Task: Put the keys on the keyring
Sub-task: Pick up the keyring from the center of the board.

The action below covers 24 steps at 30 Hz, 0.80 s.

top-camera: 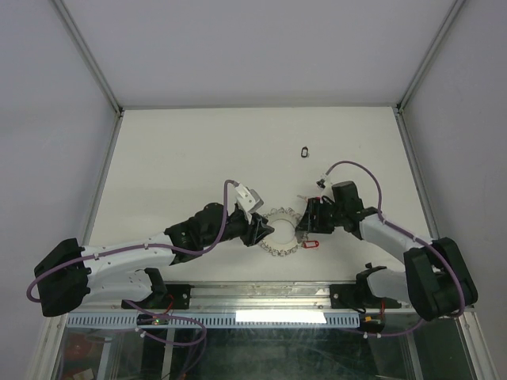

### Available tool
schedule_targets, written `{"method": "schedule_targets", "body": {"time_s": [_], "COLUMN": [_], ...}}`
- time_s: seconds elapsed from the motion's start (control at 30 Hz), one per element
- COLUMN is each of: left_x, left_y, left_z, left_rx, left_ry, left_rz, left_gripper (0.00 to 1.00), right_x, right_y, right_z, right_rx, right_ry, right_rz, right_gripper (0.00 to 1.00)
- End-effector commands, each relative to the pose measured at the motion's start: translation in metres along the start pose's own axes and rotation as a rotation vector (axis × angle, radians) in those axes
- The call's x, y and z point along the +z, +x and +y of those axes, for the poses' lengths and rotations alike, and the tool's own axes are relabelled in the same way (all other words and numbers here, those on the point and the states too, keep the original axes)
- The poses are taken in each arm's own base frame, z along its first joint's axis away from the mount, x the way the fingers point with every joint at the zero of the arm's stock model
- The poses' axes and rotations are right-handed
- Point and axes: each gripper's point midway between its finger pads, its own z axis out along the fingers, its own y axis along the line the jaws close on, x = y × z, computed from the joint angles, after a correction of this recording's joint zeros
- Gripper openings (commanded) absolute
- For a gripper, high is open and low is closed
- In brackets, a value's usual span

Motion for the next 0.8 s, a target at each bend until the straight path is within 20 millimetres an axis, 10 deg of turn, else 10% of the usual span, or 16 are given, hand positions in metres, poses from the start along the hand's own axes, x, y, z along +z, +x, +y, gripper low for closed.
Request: {"method": "schedule_targets", "body": {"time_s": [0.0,0.77], "left_x": [0.003,0.008], "left_y": [-0.028,-0.023], "left_z": [-0.015,-0.016], "left_rx": [0.002,-0.009], "left_ry": [0.050,0.061], "left_rz": [-0.066,-0.048], "left_gripper": [0.36,0.35], "right_x": [-0.013,-0.016], "right_y": [-0.020,-0.001], "right_z": [0.007,0.013], "right_rx": [-0.036,0.016], "right_ry": [0.046,0.163], "right_rz": [-0.077,-0.042], "right_gripper": [0.52,0.44]}}
